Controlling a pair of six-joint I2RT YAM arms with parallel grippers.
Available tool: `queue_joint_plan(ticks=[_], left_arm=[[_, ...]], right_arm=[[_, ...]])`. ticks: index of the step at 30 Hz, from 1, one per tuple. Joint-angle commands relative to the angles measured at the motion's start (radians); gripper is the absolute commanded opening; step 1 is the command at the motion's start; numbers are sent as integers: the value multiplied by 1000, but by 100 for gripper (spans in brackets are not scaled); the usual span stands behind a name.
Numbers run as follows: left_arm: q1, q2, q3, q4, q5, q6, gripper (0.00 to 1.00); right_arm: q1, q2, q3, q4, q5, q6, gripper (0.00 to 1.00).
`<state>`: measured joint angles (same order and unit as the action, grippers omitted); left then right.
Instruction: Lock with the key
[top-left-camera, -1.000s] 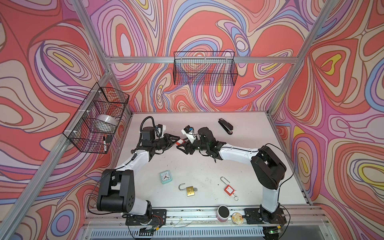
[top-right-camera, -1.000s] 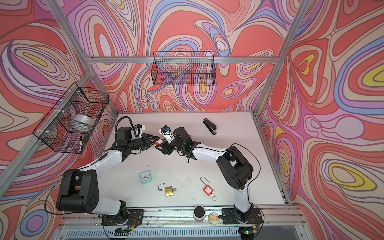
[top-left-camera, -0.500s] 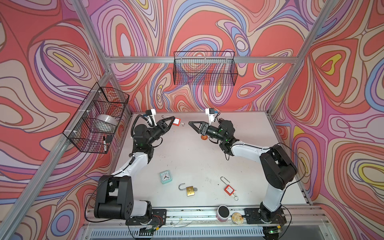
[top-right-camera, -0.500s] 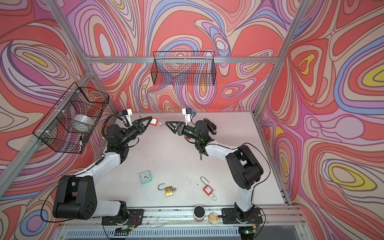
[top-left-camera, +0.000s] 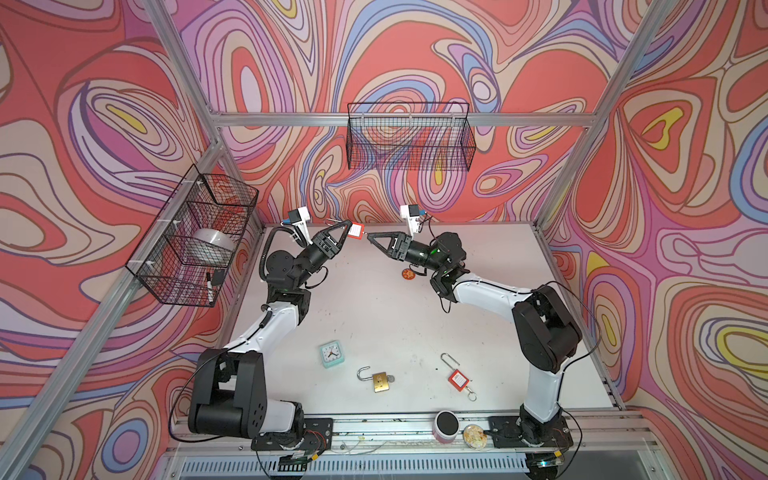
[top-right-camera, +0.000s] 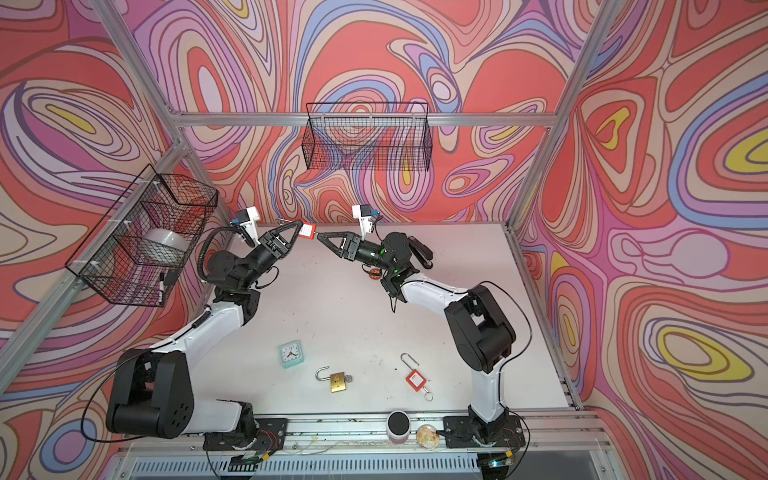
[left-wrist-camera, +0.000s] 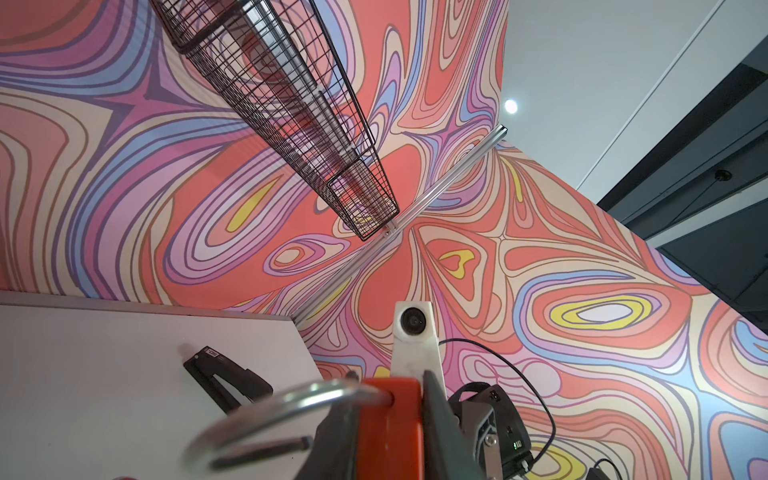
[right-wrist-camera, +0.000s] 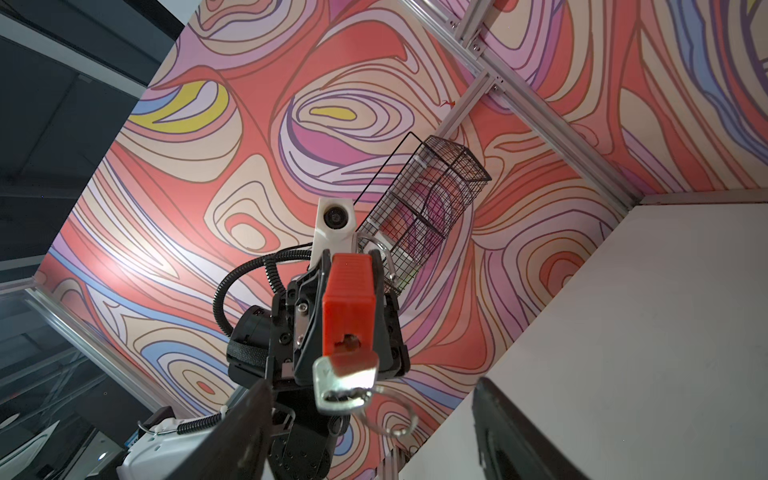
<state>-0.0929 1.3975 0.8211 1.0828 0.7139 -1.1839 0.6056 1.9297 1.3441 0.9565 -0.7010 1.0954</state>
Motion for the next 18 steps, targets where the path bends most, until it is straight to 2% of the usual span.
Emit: queue_joint_plan(ticks=[1, 7, 14, 18], left_arm=[[-8, -21, 22, 71, 12, -9, 0], [-14, -41, 7, 43, 18, 8, 0], [-16, -50, 6, 28, 33, 15, 0], [-17, -55, 3, 20, 37, 25, 0]], right_arm=[[10, 39, 46, 11, -27, 21, 79], [23, 75, 123, -15, -54, 28, 75], [31, 94, 169, -11, -74, 48, 61], [32, 98, 181, -19, -81, 49, 49]])
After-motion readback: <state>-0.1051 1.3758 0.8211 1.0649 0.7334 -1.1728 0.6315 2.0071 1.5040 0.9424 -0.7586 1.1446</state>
